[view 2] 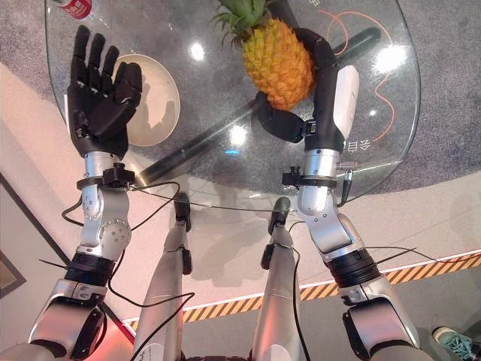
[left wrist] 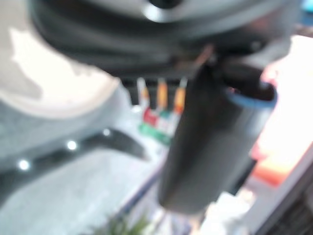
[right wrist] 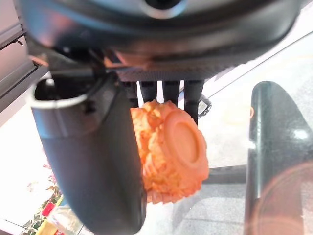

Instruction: Pick up the fruit to the plate

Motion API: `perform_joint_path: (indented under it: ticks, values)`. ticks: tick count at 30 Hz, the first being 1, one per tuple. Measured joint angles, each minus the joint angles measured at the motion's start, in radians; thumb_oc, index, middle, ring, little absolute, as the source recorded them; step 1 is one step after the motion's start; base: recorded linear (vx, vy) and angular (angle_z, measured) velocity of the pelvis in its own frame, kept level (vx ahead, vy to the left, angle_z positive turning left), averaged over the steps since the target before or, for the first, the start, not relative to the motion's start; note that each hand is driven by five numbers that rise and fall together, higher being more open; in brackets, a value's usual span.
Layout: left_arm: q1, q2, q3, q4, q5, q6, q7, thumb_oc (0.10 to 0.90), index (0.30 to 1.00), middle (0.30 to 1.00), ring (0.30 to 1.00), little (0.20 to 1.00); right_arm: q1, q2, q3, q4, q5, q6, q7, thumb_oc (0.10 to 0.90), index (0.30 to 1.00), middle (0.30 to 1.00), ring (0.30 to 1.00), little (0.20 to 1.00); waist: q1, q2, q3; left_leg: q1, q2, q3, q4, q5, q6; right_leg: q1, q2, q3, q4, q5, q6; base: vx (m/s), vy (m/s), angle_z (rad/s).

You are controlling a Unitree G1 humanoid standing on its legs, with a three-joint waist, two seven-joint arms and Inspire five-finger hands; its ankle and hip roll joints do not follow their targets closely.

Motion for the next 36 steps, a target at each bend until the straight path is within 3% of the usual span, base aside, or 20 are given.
perform_joint_path:
  ticks: [13,21,36]
  values:
    - [-0.007,-0.003,-0.044,-0.012,-0.238,0.129,-0.144,0.800,0.900,0.900,0.900,0.900,-0.027,0.015,0.038,0.000,0.000,0.000,0.073,0.100,0.300,0.300,0.300,0.200,-0.015,-0.004,0.002,0.002,0.000,0.005,0.000,0.000,0.000,0.001,0.000,0.002,-0.003,0.004,0.000,0.00,0.000,0.00]
    - [-0.029,-0.002,-0.073,-0.013,-0.276,0.190,-0.168,0.800,0.900,0.900,0.900,0.900,-0.036,0.013,0.057,0.000,0.000,0.000,0.123,0.100,0.300,0.300,0.300,0.200,-0.024,-0.005,0.003,0.002,0.001,0.007,-0.001,0.000,0.000,0.002,0.000,0.003,-0.011,0.008,0.001,0.00,0.000,0.00]
    - [-0.050,-0.005,-0.088,-0.013,-0.351,0.238,-0.188,0.800,0.900,0.900,0.900,0.900,-0.084,0.013,0.089,-0.001,0.001,0.000,0.156,0.100,0.300,0.300,0.300,0.200,-0.023,-0.005,0.003,0.002,0.001,0.009,-0.004,0.000,0.000,0.000,0.000,0.003,-0.012,0.008,0.001,0.00,0.000,0.00]
